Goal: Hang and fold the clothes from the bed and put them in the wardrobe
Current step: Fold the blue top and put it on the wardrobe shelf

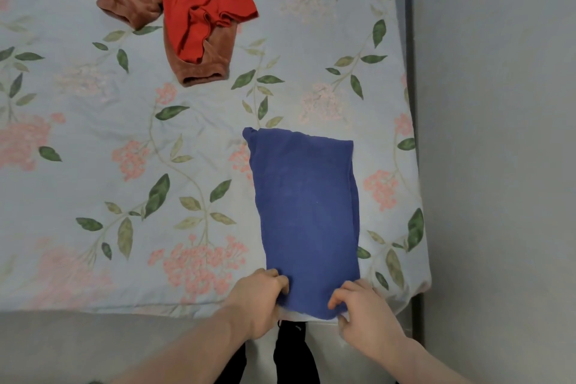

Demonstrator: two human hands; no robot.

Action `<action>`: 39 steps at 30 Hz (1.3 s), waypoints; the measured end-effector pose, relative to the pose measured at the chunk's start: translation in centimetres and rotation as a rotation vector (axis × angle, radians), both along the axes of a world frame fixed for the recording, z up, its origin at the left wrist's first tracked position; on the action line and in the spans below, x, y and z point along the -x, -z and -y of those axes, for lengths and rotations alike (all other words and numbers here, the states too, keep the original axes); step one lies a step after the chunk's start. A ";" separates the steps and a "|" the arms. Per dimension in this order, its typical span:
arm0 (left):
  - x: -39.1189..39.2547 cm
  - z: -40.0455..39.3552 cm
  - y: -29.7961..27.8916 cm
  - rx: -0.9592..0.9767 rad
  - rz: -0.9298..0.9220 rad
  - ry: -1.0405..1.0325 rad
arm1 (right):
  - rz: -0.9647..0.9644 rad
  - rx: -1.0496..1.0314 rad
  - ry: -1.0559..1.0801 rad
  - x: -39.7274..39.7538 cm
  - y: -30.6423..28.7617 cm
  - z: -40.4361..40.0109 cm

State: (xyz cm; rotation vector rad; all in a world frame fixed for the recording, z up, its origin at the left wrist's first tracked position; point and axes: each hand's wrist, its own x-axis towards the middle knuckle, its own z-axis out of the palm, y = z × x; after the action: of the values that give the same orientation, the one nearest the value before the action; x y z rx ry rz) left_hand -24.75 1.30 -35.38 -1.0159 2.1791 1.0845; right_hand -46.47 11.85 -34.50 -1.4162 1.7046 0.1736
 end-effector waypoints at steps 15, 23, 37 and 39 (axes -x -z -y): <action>5.9 18.3 0.1 0.204 -0.110 -0.559 | 0.152 0.221 0.825 5.6 0.6 16.7; 7.5 23.0 2.1 0.102 0.001 -0.640 | 0.093 0.116 0.785 6.2 3.8 23.6; 6.9 25.6 1.1 0.241 -0.153 -0.637 | 0.126 0.202 0.718 7.6 1.5 25.8; 7.2 26.3 0.0 0.280 -0.205 -0.663 | 0.145 0.253 0.727 8.0 0.5 26.9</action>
State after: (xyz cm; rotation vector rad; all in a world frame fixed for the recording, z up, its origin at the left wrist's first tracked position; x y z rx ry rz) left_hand -31.94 -24.98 -35.36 -1.9212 2.2498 1.2137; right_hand -54.43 -15.05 -35.01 -0.8653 2.0492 -0.5470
